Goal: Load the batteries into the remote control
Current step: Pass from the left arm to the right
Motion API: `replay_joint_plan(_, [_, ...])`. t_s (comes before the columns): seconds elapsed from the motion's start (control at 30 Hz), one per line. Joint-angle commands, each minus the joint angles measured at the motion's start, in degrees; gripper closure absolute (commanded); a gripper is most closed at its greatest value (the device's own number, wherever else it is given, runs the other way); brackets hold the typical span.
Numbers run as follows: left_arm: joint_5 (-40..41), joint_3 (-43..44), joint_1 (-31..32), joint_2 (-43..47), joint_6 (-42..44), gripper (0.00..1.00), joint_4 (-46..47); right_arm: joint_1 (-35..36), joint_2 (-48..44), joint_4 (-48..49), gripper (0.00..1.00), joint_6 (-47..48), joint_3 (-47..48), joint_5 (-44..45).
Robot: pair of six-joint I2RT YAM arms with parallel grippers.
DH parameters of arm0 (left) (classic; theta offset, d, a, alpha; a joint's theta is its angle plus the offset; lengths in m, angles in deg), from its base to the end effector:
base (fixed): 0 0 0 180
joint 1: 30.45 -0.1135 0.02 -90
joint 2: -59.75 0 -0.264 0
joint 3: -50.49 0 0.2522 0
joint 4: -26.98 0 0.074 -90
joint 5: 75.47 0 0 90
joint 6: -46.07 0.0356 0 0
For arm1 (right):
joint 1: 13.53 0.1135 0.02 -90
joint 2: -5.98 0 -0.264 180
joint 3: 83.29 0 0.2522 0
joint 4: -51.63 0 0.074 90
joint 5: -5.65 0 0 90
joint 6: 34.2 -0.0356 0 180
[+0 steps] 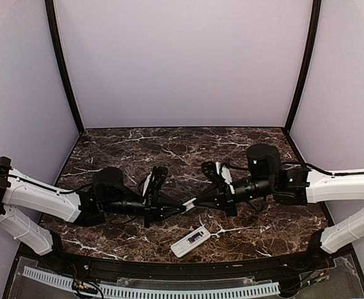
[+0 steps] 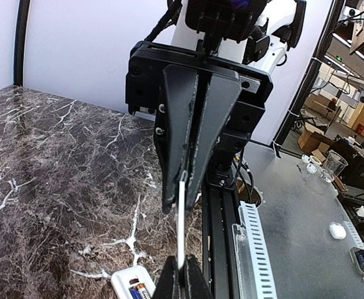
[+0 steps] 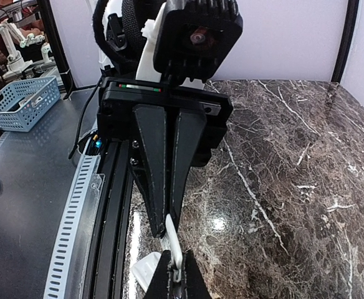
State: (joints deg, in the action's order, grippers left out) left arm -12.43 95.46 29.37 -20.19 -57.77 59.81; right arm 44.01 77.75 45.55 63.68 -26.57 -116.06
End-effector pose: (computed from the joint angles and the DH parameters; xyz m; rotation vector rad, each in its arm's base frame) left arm 0.1299 -0.2555 0.2249 1.0495 1.4448 -1.3386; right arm 0.1335 0.2448 0.2612 -1.4141 1.4783 1.0957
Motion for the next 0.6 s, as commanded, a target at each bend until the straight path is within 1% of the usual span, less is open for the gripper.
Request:
replay_joint_plan(0.0, [-0.3, 0.7, 0.2, 0.1, 1.0, 1.00, 2.2, -0.1, 0.3, -2.8, 1.00, 0.4, 0.9, -2.1])
replay_joint_plan(0.07, [0.0, 0.8, 0.2, 0.2, 1.2, 0.99, 1.4, -0.2, 0.1, -3.4, 1.00, 0.5, 0.8, -2.0])
replay_joint_plan(0.13, [0.6, 0.8, 0.2, 0.4, 1.4, 0.95, 0.9, -0.3, -0.3, -3.8, 1.00, 0.6, 0.6, -1.5])
replay_joint_plan(0.17, [0.7, 0.8, 0.2, 0.5, 1.5, 0.90, 0.3, -0.4, -0.6, -4.0, 1.00, 0.6, 0.4, -1.0])
replay_joint_plan(0.2, [1.1, 0.9, 0.2, 0.5, 1.8, 0.87, -0.1, -0.5, -0.9, -4.1, 1.00, 0.4, 0.2, -0.4])
replay_joint_plan(0.23, [1.3, 1.1, 0.2, 0.6, 1.9, 0.82, -0.9, -0.7, -1.1, -4.2, 1.00, 0.2, -0.1, -0.1])
replay_joint_plan(0.3, [1.8, 1.1, 0.2, 1.0, 2.7, 0.74, -2.3, -1.2, -1.7, -4.1, 1.00, -0.5, -0.5, 0.1])
replay_joint_plan(0.4, [2.4, 1.1, 0.2, 1.9, 3.7, 0.71, -5.1, -1.6, -2.2, -5.1, 1.00, -1.2, -0.8, 0.5])
replay_joint_plan(0.5, [3.9, 1.2, 0.2, 3.6, 4.9, 0.60, -8.8, -2.1, -2.3, -7.1, 1.00, -2.6, -0.4, 2.2])
replay_joint_plan(0.57, [6.8, 1.1, 0.2, 5.3, 5.6, 0.56, -12.3, -2.8, -2.1, -9.8, 1.00, -5.4, 0.2, 2.8])
